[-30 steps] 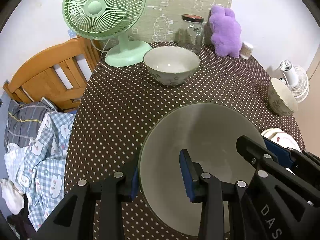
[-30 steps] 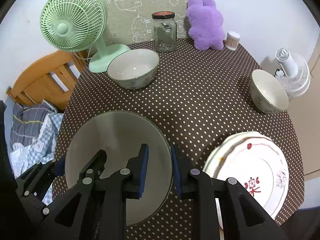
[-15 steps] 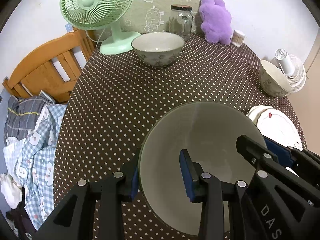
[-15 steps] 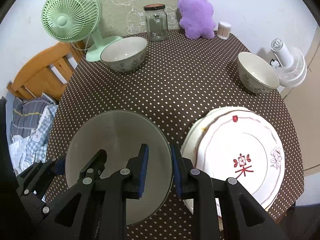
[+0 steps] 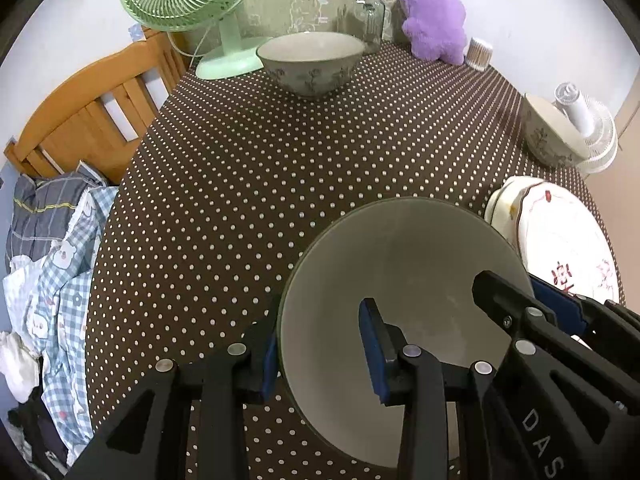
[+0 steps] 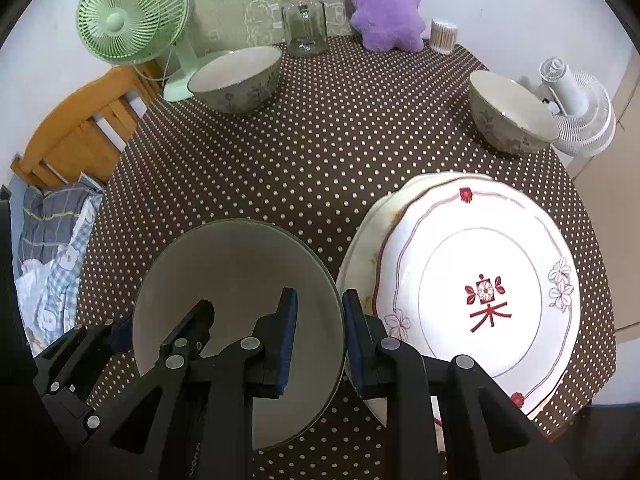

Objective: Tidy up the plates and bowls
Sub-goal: 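Lift the grey-green bowl with both tools, then carry the held bowl toward the bowl beside the green fan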

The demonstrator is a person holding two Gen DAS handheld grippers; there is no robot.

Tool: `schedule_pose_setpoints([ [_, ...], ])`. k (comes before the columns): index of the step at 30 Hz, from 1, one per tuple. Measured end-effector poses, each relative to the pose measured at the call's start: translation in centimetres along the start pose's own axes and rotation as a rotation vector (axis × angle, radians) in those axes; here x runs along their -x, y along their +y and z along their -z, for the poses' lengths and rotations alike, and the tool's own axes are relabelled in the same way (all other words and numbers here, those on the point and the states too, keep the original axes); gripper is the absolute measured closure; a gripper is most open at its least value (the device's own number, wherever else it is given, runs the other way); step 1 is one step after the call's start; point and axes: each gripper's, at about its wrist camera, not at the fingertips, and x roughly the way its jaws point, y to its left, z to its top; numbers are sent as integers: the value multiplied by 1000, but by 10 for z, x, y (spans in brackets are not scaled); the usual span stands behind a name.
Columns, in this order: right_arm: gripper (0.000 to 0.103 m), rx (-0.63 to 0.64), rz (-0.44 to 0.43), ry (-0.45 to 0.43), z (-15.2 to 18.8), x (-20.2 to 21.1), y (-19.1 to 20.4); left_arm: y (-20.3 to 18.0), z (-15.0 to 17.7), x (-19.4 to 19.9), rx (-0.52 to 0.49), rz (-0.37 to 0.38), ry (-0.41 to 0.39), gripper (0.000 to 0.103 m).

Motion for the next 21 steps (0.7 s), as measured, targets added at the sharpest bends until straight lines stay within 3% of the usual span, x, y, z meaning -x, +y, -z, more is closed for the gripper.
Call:
schedule_pose_setpoints([
  [13, 76, 21, 12, -1, 3, -1, 3, -4, 2, 2, -35, 18, 8, 62],
  [17, 76, 24, 21, 9, 3, -1, 5, -5, 2, 5, -63, 49, 4, 39],
  [21, 76, 23, 47, 21, 4, -1, 7, -2, 2, 9, -88, 57, 0, 34],
])
